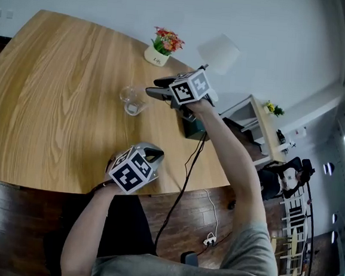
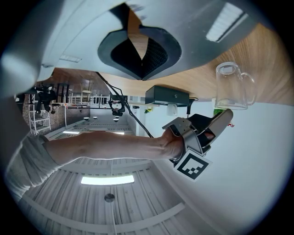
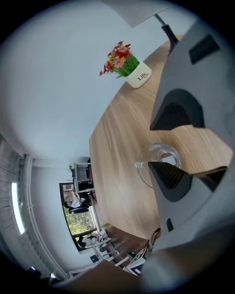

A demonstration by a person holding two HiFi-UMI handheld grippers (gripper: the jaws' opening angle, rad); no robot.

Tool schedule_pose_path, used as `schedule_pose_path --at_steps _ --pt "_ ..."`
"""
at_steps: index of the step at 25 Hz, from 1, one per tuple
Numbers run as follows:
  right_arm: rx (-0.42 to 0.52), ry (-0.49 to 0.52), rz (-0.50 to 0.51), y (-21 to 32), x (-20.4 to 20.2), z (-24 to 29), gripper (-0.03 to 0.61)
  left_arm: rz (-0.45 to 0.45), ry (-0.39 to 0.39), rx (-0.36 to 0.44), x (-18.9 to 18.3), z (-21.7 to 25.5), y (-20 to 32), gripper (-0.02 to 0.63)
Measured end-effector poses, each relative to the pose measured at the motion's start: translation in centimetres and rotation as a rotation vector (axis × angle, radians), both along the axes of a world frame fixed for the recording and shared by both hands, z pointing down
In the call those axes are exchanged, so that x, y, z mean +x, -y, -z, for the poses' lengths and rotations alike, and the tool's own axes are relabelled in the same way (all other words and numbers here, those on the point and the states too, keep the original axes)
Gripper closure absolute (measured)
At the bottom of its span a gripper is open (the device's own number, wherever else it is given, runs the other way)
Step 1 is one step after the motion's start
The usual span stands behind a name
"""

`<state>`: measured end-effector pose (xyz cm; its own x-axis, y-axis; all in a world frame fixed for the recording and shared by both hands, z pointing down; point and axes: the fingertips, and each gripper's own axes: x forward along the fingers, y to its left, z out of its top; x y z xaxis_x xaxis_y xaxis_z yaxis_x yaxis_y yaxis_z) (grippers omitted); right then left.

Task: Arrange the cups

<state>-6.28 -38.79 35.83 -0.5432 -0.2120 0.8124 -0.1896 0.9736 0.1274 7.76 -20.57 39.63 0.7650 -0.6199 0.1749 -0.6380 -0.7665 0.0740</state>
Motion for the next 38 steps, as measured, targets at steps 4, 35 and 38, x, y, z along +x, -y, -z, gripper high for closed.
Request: schedule_pose_path --at_steps 4,35,38 --pt "-0.025 -0.082 -0.017 0.3 -0.4 -2.1 0.353 0.0 0.001 0.0 0.0 0.0 0.0 0.604" --pt "-0.128 0.021 -0.305 1.5 16.0 3.5 0.545 0.002 0.009 0.001 -1.2 -0.7 -0.2 0.604" --pt "-0.095 0.059 -0.422 3.6 22.4 6.2 0.545 0.003 0.004 0.0 -1.1 -0.6 -0.1 0.604"
